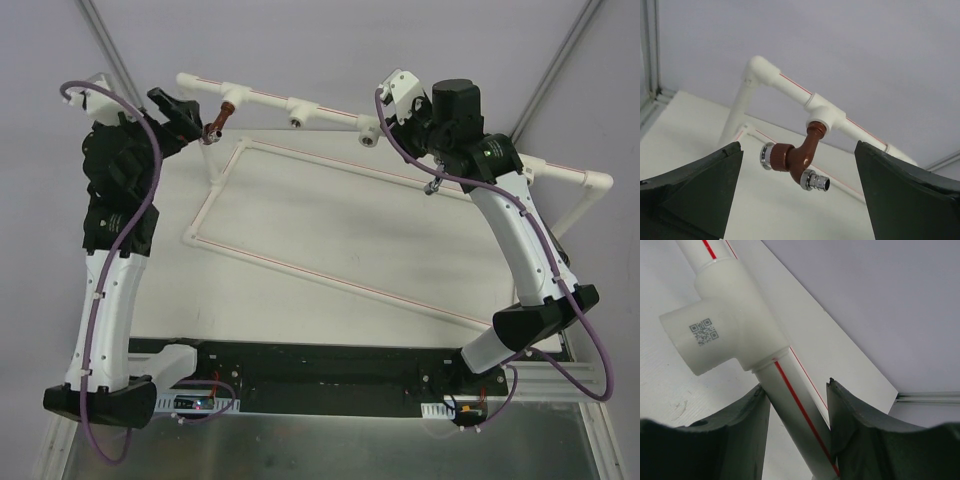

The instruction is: Install the water faucets

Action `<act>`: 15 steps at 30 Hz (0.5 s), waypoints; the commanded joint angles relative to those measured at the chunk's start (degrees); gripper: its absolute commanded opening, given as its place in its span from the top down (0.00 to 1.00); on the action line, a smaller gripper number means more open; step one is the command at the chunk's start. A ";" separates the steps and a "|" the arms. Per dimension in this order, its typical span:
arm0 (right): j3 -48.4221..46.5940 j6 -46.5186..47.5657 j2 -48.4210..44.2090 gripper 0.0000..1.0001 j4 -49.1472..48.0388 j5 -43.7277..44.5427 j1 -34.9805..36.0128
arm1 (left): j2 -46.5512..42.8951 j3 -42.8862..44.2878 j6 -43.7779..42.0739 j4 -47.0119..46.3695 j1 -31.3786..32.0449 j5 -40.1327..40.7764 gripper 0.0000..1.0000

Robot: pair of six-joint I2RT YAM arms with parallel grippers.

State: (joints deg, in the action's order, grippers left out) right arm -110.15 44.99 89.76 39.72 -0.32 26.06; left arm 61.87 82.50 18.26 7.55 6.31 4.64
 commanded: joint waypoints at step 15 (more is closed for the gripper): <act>2.74 -8.08 3.50 1.00 3.34 -2.41 0.57 | 6.06 -14.90 68.64 -12.79 -10.09 -19.40 0.08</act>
State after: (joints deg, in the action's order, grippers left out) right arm -110.10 44.86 89.97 39.27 -0.47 26.06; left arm 64.60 69.28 73.47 7.97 -3.84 -5.82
